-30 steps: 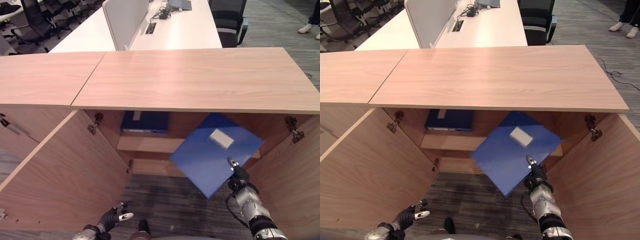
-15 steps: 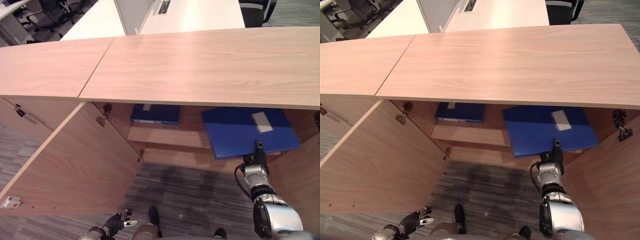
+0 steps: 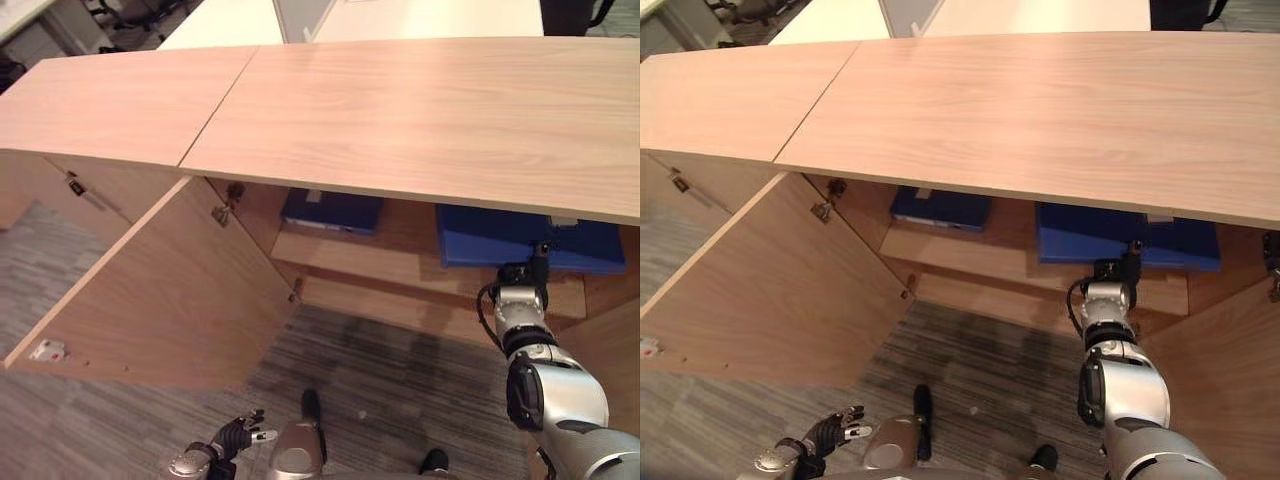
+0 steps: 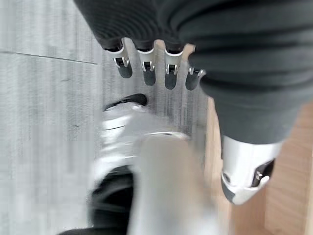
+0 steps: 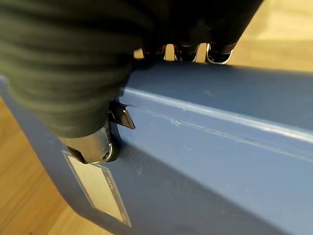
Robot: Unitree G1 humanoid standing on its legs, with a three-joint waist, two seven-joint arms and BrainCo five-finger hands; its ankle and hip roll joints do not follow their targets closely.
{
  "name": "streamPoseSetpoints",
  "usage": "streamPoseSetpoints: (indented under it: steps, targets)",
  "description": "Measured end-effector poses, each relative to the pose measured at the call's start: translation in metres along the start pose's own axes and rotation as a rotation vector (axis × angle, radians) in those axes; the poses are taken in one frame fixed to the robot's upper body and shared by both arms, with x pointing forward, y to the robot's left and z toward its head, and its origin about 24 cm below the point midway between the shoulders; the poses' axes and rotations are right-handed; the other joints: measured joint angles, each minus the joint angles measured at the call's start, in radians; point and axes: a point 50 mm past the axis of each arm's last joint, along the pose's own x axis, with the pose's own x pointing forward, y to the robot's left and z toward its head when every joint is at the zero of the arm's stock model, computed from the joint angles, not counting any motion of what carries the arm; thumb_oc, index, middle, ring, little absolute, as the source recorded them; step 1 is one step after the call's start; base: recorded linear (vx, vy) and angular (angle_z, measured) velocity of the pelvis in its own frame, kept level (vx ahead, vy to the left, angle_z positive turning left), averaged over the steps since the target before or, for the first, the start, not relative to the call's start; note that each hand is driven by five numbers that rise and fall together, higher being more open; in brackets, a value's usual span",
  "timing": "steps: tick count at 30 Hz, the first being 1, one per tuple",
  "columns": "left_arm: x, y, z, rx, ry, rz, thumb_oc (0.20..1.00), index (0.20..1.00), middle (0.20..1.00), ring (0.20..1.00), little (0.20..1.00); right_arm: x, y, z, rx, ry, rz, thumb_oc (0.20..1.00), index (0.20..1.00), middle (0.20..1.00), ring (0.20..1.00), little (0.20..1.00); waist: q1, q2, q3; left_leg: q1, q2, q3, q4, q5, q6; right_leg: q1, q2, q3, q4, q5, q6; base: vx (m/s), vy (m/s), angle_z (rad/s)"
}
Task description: Put the empty folder in the office cabinet
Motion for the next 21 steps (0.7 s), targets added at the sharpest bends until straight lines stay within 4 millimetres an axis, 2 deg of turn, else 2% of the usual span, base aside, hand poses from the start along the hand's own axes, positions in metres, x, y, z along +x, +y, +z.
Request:
streamPoseSetpoints:
  steps: [2,5,6,7,8,9,10,11,12,13,14,16,17,19,20,21]
  targets:
    - [0.0,0.0,0.001,0.005,-0.001,-0.003,1.0,1.0,1.0,1.0,1.0,0.001,0.016,0.008,0.017,-0.032,0.03,0.2,0.2,0.2,0.2,0.2,0.008,-0.006,0.011,-0.009,-0.042,0.001,-0.084,-0.018,0.014,-0.006,0.0,0.0,-0.01,-0.002,-0.009,0.17,0.069,0.05]
    - [0.001,-0.001,0.002,0.012,0.0,-0.007,1.0,1.0,1.0,1.0,1.0,0.001,0.021,0.01,0.013,-0.049,0.045,0.2,0.2,0.2,0.2,0.2,0.034,-0.022,0.025,-0.007,-0.108,-0.002,-0.228,-0.013,0.02,-0.007,0.012,0.031,-0.011,-0.013,-0.008,0.15,0.088,-0.38]
    - [0.0,-0.001,-0.002,0.016,0.014,-0.006,1.0,1.0,1.0,1.0,1.0,0.0,0.02,0.004,0.005,-0.031,0.04,0.2,0.2,0.2,0.2,0.2,0.046,-0.008,0.017,0.015,-0.106,0.003,-0.275,-0.01,0.024,0.001,0.031,0.051,-0.011,-0.013,0.01,0.14,0.111,-0.82]
    - [-0.002,-0.002,-0.012,0.016,0.041,-0.005,1.0,1.0,1.0,1.0,1.0,0.0,0.016,0.0,-0.009,-0.018,0.024,0.2,0.2,0.2,0.2,0.2,0.042,0.005,0.009,0.047,-0.101,0.007,-0.306,-0.01,0.055,0.024,0.056,0.07,-0.01,-0.026,0.034,0.09,0.091,-0.61]
    - [-0.002,0.006,-0.007,0.028,0.042,0.018,1.0,1.0,1.0,1.0,1.0,-0.001,0.01,-0.003,-0.01,-0.01,0.007,0.2,0.2,0.2,0.2,0.2,0.041,-0.034,0.023,0.065,-0.121,0.012,-0.317,0.005,0.127,0.035,0.043,0.081,-0.011,-0.035,0.046,0.08,0.097,-0.43]
    - [-0.004,0.021,0.0,0.05,0.031,0.065,1.0,1.0,1.0,1.0,1.0,-0.001,0.009,-0.007,-0.01,-0.001,-0.003,0.2,0.2,0.2,0.2,0.2,0.049,-0.106,0.021,0.054,-0.152,0.039,-0.314,-0.004,0.142,0.009,0.005,0.103,-0.005,-0.04,0.053,0.12,0.29,-0.03]
    - [0.0,0.026,0.019,0.105,-0.013,0.074,1.0,1.0,1.0,1.0,1.0,-0.003,0.01,-0.012,0.011,0.014,-0.005,0.2,0.2,0.2,0.2,0.2,0.048,-0.13,0.021,0.061,-0.203,0.05,-0.312,-0.031,0.179,0.02,-0.041,0.104,-0.006,-0.035,0.059,0.11,0.288,0.03]
    - [0.0,0.028,0.022,0.112,-0.018,0.08,1.0,1.0,1.0,1.0,1.0,-0.004,0.009,-0.017,0.01,0.029,-0.004,0.2,0.2,0.2,0.2,0.2,0.046,-0.135,0.022,0.06,-0.21,0.057,-0.309,-0.042,0.185,0.012,-0.045,0.104,-0.001,-0.026,0.074,0.14,0.368,0.08]
    - [-0.001,0.029,0.022,0.113,-0.017,0.083,1.0,1.0,1.0,1.0,1.0,-0.006,0.011,-0.024,0.003,0.045,0.005,0.2,0.2,0.2,0.2,0.2,0.051,-0.137,0.024,0.058,-0.207,0.072,-0.303,-0.056,0.189,-0.007,-0.052,0.112,0.025,-0.031,0.094,0.03,0.128,-0.13]
    - [-0.001,0.029,0.022,0.113,-0.016,0.083,1.0,1.0,1.0,1.0,1.0,-0.006,0.012,-0.026,0.0,0.051,0.008,0.2,0.2,0.2,0.2,0.2,0.057,-0.135,0.023,0.058,-0.202,0.075,-0.303,-0.054,0.188,-0.01,-0.055,0.114,0.035,-0.037,0.097,0.07,0.151,-0.46]
    - [-0.001,0.026,0.016,0.139,0.012,0.07,1.0,1.0,1.0,1.0,1.0,-0.012,0.009,-0.045,-0.016,0.118,0.002,0.2,0.2,0.2,0.2,0.2,0.057,-0.132,0.022,0.065,-0.187,0.106,-0.296,-0.066,0.198,-0.067,-0.074,0.13,0.148,-0.054,0.121,-0.01,0.086,-0.37]
    - [-0.001,0.027,0.018,0.141,0.002,0.076,1.0,1.0,1.0,1.0,1.0,-0.013,0.004,-0.048,-0.036,0.131,-0.004,0.2,0.2,0.2,0.2,0.2,0.044,-0.13,0.022,0.077,-0.181,0.109,-0.283,-0.088,0.206,-0.113,-0.09,0.148,0.273,-0.053,0.127,-0.02,0.104,-0.19]
    - [-0.002,0.029,0.018,0.14,0.003,0.082,1.0,1.0,1.0,1.0,1.0,-0.013,0.005,-0.05,-0.045,0.137,-0.001,0.2,0.2,0.2,0.2,0.2,0.036,-0.126,0.026,0.087,-0.176,0.114,-0.279,-0.093,0.212,-0.159,-0.108,0.154,0.373,-0.049,0.134,0.02,0.062,-0.11]
    - [-0.004,0.034,0.018,0.149,0.005,0.095,1.0,1.0,1.0,1.0,1.0,-0.015,0.007,-0.054,-0.044,0.15,0.01,0.2,0.2,0.2,0.2,0.2,0.029,-0.099,0.045,0.129,-0.144,0.14,-0.278,-0.115,0.222,-0.249,-0.146,0.146,0.584,0.002,0.193,0.12,0.008,-0.38]
    - [-0.008,0.04,0.018,0.159,0.008,0.112,1.0,1.0,1.0,1.0,1.0,-0.016,0.007,-0.056,-0.044,0.157,0.009,0.2,0.2,0.2,0.2,0.2,0.018,-0.094,0.047,0.148,-0.14,0.144,-0.278,-0.124,0.227,-0.273,-0.169,0.144,0.633,-0.009,0.199,0.2,-0.092,-0.49]
    - [-0.011,0.046,0.018,0.165,0.008,0.137,1.0,1.0,1.0,1.0,1.0,-0.015,0.006,-0.056,-0.038,0.155,0.007,0.2,0.2,0.2,0.2,0.2,0.017,-0.094,0.047,0.177,-0.148,0.164,-0.285,-0.137,0.229,-0.282,-0.192,0.13,0.57,-0.023,0.191,0.14,-0.082,-0.29]
